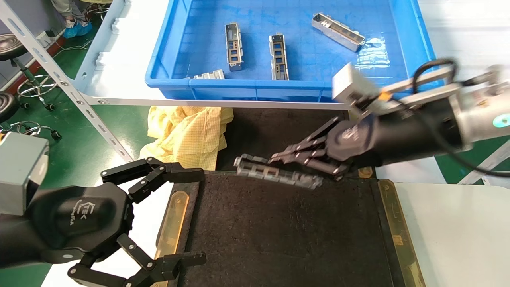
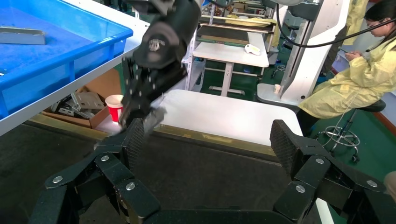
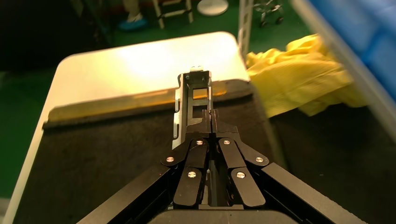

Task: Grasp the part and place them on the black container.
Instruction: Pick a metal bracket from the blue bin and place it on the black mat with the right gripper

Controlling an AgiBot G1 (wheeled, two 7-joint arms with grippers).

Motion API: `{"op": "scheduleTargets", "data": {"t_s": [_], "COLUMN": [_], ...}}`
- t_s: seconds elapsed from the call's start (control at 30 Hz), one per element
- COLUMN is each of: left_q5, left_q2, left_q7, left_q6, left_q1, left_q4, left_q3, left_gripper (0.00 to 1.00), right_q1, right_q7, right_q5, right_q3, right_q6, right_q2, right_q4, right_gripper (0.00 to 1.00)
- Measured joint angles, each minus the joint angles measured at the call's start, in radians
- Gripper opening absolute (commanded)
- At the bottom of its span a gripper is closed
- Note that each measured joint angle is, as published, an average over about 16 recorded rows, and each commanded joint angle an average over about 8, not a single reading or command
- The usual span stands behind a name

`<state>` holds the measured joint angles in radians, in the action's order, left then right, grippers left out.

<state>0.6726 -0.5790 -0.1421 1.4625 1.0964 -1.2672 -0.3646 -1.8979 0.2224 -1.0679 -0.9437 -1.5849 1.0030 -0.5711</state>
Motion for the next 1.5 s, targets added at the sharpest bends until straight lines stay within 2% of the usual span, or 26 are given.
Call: {"op": "scheduleTargets", "data": {"t_s": [0.43, 0.87, 1.17, 1.5], "left_q5": [0.000, 0.000, 0.000, 0.000], "left_q2": [0.000, 0.000, 0.000, 0.000], "left_q7": [0.000, 0.000, 0.000, 0.000], "left_q6": [0.000, 0.000, 0.000, 0.000], "left_q1": [0.000, 0.000, 0.000, 0.000], "left_q4": [0.000, 0.000, 0.000, 0.000], "left_q3": [0.000, 0.000, 0.000, 0.000], "left_gripper": [1.00, 1.00, 1.00, 1.00], "right_q1": [0.063, 0.129, 0.181, 0.239], "right_q7": [-0.173, -0.343, -0.392, -0.368], "right_q5": [-0.017, -0.045, -0.039, -0.010], "right_q3": [-0.085, -0.110, -0.121, -0.154], "right_q6": [0.035, 0.135, 0.245, 0.387], "right_q2": [0.143, 0.308, 0.354, 0.362], "right_q4": [0.169, 0.340, 0.321, 0.224], "right_gripper": [0.00, 0.00, 0.00, 0.00]}}
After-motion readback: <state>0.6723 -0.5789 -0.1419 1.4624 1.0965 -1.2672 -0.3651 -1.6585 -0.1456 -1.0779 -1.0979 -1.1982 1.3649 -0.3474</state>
